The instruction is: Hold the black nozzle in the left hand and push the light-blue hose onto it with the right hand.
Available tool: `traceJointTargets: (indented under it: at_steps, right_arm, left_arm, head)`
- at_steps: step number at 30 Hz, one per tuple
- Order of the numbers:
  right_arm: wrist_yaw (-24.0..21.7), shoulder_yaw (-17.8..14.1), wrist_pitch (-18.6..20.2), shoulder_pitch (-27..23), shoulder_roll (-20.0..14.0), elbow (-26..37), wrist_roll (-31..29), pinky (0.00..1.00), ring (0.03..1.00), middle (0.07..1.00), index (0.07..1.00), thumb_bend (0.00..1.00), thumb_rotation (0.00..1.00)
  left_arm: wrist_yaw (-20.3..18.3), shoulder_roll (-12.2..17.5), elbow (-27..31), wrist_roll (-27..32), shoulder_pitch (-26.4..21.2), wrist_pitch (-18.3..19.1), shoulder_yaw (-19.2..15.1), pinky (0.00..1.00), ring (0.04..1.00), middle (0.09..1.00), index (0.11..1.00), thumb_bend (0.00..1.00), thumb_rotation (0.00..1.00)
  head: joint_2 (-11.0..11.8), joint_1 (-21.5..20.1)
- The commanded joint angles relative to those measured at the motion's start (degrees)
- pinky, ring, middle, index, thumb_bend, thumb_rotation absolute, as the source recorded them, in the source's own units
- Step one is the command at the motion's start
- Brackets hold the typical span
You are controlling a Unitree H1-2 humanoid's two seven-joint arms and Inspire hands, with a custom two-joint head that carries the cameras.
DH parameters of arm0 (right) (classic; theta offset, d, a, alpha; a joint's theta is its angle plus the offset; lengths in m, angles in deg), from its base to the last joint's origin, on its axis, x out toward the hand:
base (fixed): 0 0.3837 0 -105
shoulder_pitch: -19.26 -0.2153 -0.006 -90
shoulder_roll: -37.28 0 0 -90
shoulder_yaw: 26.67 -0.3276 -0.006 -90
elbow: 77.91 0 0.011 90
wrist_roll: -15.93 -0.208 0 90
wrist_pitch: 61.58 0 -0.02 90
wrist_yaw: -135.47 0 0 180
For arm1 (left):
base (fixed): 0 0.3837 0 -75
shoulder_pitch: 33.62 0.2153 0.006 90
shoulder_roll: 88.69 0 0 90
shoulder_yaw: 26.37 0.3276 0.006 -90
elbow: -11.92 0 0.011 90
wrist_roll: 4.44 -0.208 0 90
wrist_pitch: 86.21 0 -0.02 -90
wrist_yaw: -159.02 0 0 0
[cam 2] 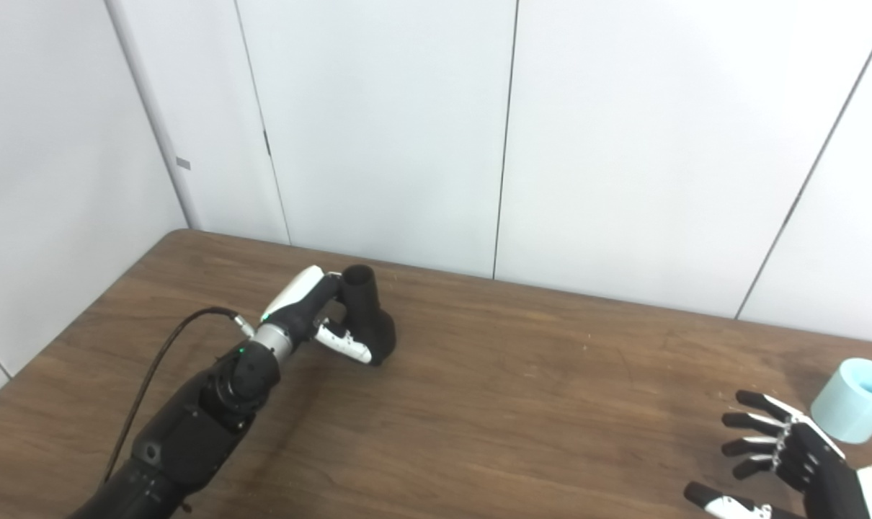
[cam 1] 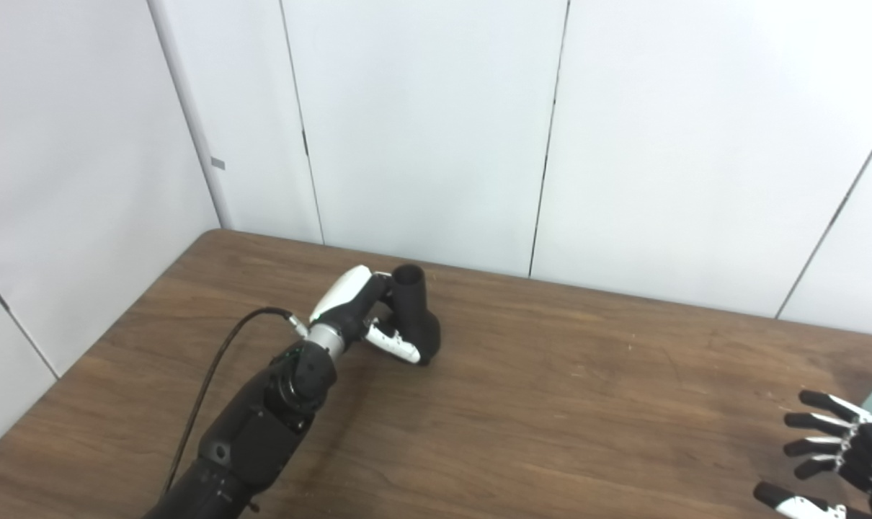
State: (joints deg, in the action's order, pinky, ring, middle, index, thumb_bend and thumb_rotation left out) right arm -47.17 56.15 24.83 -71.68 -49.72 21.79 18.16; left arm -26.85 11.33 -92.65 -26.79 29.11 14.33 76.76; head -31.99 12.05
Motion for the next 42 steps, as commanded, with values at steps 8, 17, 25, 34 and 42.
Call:
traceJointTargets:
  at_steps: [8, 17, 25, 34, 42]
  right_arm:
    - [1.4, 0.2, 7.9, -2.1, 1.6, 7.4, 1.8, 0.44, 0.571, 0.647, 0.722, 0.72, 0.05]
    - [2.3, 1.2, 6.9, -2.8, 2.9, 8.0, 2.8, 0.44, 0.562, 0.641, 0.719, 0.69, 0.00]
    - [3.1, 1.7, 6.5, -3.4, 3.5, 8.2, 3.8, 0.43, 0.555, 0.638, 0.718, 0.67, 0.00]
    - [3.5, 2.5, 7.4, -3.6, 3.6, 9.2, 5.6, 0.42, 0.550, 0.636, 0.715, 0.67, 0.00]
    - [3.4, 2.3, 9.0, -3.6, 4.2, 10.6, 4.8, 0.42, 0.547, 0.636, 0.715, 0.67, 0.00]
  left_arm:
    - [-5.9, -3.5, 5.2, -0.3, 0.9, -6.8, 5.8, 1.00, 0.642, 0.477, 0.487, 0.53, 0.00]
    - [-8.6, -6.9, 9.4, -0.8, 3.0, -9.2, 9.5, 1.00, 0.638, 0.486, 0.483, 0.53, 0.00]
    - [-10.8, -10.4, 11.2, -1.4, 3.3, -9.0, 12.4, 1.00, 0.634, 0.482, 0.486, 0.53, 0.00]
    - [-11.6, -12.8, 10.1, -2.2, 3.3, -10.3, 14.3, 1.00, 0.631, 0.500, 0.476, 0.52, 0.00]
    - [-12.4, -13.0, 9.0, -5.3, 3.0, -9.5, 16.6, 1.00, 0.629, 0.509, 0.470, 0.52, 0.00]
  head:
    - [-1.4, -3.8]
    - [-2.7, -8.3]
    - [-3.8, -10.7]
    - [-4.6, -12.3]
    - [-5.1, -13.6]
